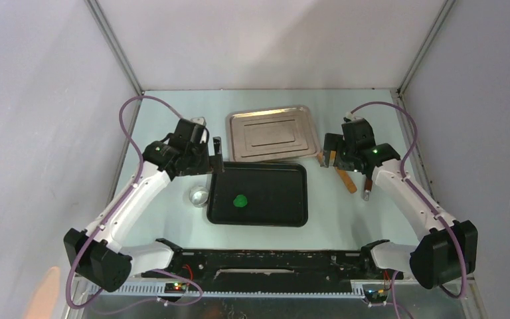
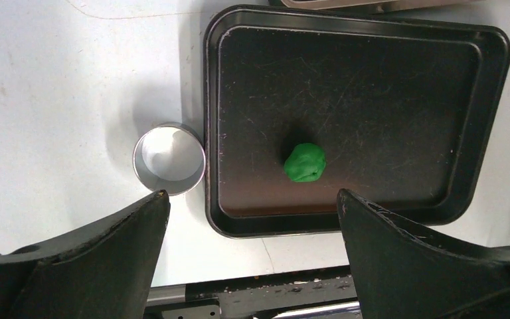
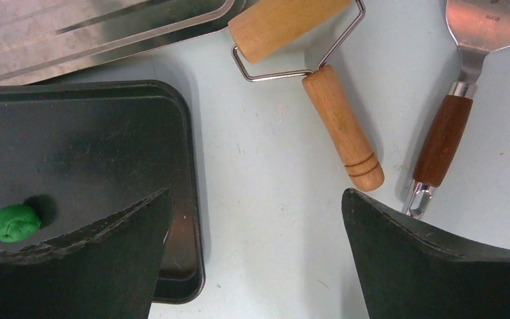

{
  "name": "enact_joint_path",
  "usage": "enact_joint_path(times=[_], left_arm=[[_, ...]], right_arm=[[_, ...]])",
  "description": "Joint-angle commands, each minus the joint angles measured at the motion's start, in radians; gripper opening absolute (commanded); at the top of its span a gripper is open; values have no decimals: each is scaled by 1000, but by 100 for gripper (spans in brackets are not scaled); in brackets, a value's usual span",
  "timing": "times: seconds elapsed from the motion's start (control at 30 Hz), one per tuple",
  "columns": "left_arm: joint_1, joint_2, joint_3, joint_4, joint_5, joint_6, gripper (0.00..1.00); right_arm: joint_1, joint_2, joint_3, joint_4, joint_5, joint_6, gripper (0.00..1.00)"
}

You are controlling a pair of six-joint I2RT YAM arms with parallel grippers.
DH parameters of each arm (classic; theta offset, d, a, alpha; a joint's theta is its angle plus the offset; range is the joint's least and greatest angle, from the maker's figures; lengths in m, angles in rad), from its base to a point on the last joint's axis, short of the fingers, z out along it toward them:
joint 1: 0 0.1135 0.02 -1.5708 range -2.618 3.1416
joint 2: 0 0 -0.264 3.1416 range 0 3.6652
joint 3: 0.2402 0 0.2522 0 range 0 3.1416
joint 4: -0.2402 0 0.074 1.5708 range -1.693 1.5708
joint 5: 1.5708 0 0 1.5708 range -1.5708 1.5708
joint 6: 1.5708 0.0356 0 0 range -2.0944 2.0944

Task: Roll out the dumpling wrappers from the dough
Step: Pick up the rolling pin from the center of the board.

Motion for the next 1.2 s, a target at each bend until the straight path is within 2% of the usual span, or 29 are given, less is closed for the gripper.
enact_joint_path(times=[0.0, 0.23, 0.43, 0.67, 0.8, 0.93, 1.17], left_arm=[[-5, -25, 1, 42, 32, 8, 100], [-5, -55, 3, 60, 59, -7, 100], [-5, -80, 14, 39, 53, -10, 100], [-5, -96, 8, 56, 76, -18, 100], [-5, -85, 0, 75, 116, -18, 100], [-5, -67, 10, 90, 150, -22, 100], [-5, -36, 56, 60, 122, -6, 100]], right_arm=[[-6, -50, 21, -2, 15, -50, 99], [-10, -98, 8, -35, -5, -95, 99], [-24, -203, -59, -24, 3, -133, 99], [-172, -222, -114, -7, -82, -193, 99], [-248, -167, -121, 58, -214, -154, 99], [-260, -64, -122, 104, -208, -154, 100], [-276, 122, -122, 196, -205, -171, 99]])
